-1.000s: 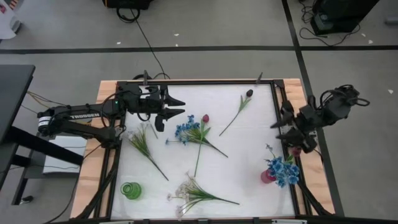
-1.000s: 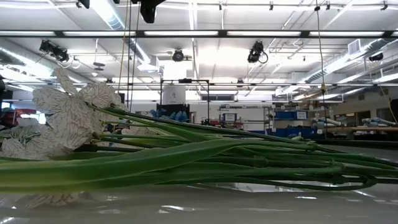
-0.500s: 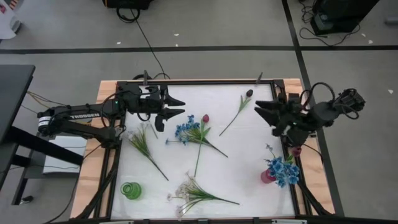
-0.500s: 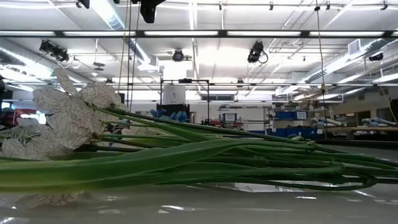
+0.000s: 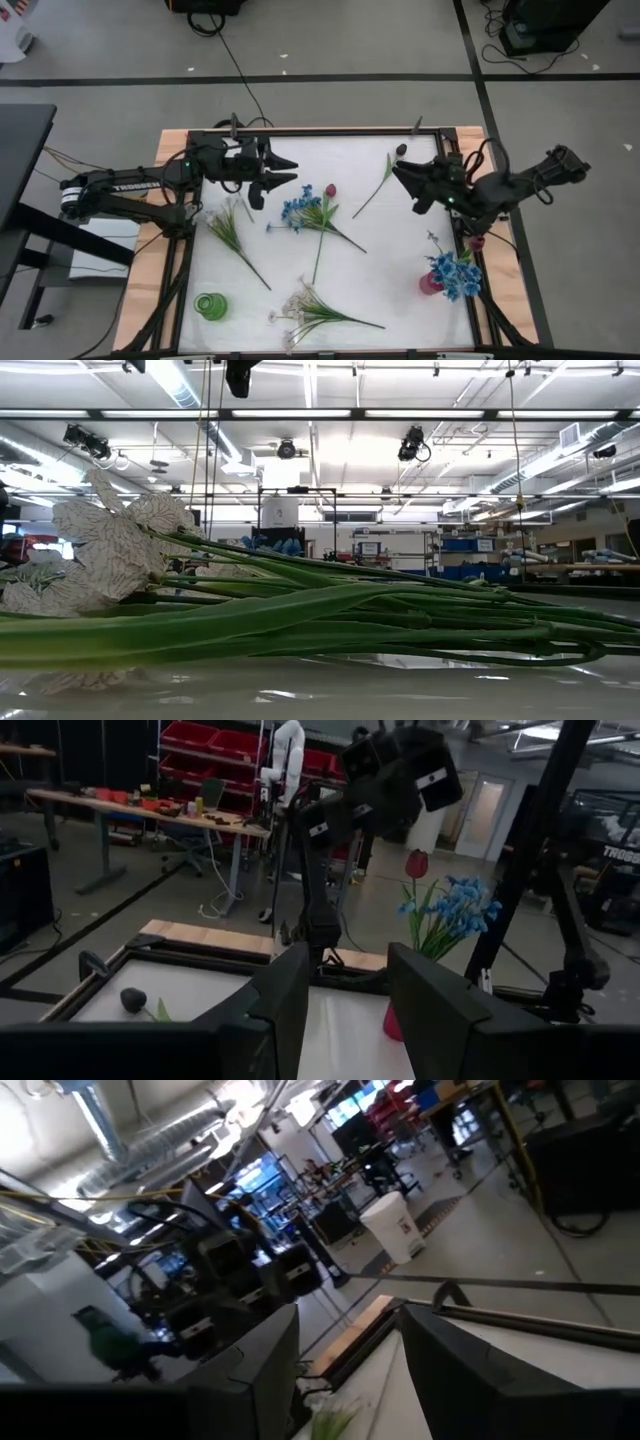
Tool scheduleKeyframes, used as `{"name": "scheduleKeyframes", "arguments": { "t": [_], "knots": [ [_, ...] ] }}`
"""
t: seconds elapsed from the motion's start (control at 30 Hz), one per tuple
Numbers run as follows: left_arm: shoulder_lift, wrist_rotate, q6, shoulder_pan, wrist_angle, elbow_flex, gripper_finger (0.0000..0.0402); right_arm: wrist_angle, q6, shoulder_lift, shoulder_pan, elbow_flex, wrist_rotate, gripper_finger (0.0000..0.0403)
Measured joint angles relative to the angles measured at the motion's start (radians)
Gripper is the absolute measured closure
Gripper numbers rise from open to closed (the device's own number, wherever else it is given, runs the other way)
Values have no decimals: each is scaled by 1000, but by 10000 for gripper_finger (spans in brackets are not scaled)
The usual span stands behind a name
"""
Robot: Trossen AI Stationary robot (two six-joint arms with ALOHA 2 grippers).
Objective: Sort flowers into vase by color
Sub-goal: Put the red tulip flower into the red flower vase
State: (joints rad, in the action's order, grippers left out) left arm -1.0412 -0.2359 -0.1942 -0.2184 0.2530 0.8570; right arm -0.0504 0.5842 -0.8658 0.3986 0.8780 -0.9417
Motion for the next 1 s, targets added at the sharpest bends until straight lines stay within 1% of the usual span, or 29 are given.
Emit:
{"name": "scheduleKeyframes", "arguments": {
  "t": [0.07,0.13,0.2,0.27,0.37,0.47,0.57,0.63,0.7,0.77,0.9,1.0],
  "knots": [
    [0,1,-28,0,21,0,257,4,-1,-4,-24,0,0,221],
    [0,19,-112,0,33,0,257,20,-9,-5,-60,0,10,225],
    [0,49,-190,0,36,0,257,48,-19,-5,-112,0,28,230],
    [0,58,-219,0,36,0,257,82,-16,-5,-179,0,63,234],
    [0,63,-233,6,36,0,257,124,28,-11,-298,0,153,240],
    [-31,140,-322,12,24,2,257,150,68,-19,-425,0,294,241],
    [-114,215,-403,24,4,1,257,182,96,-31,-537,0,440,241],
    [-192,241,-461,33,12,1,257,206,106,-43,-597,0,514,241],
    [-279,242,-536,35,36,1,257,229,119,-55,-644,0,574,241],
    [-362,244,-605,45,38,5,257,253,124,-66,-682,0,623,241],
    [-488,243,-674,63,-1,55,262,301,132,-82,-730,0,699,241],
    [-579,243,-711,74,-90,115,274,321,150,-90,-750,0,730,241]
  ]
}}
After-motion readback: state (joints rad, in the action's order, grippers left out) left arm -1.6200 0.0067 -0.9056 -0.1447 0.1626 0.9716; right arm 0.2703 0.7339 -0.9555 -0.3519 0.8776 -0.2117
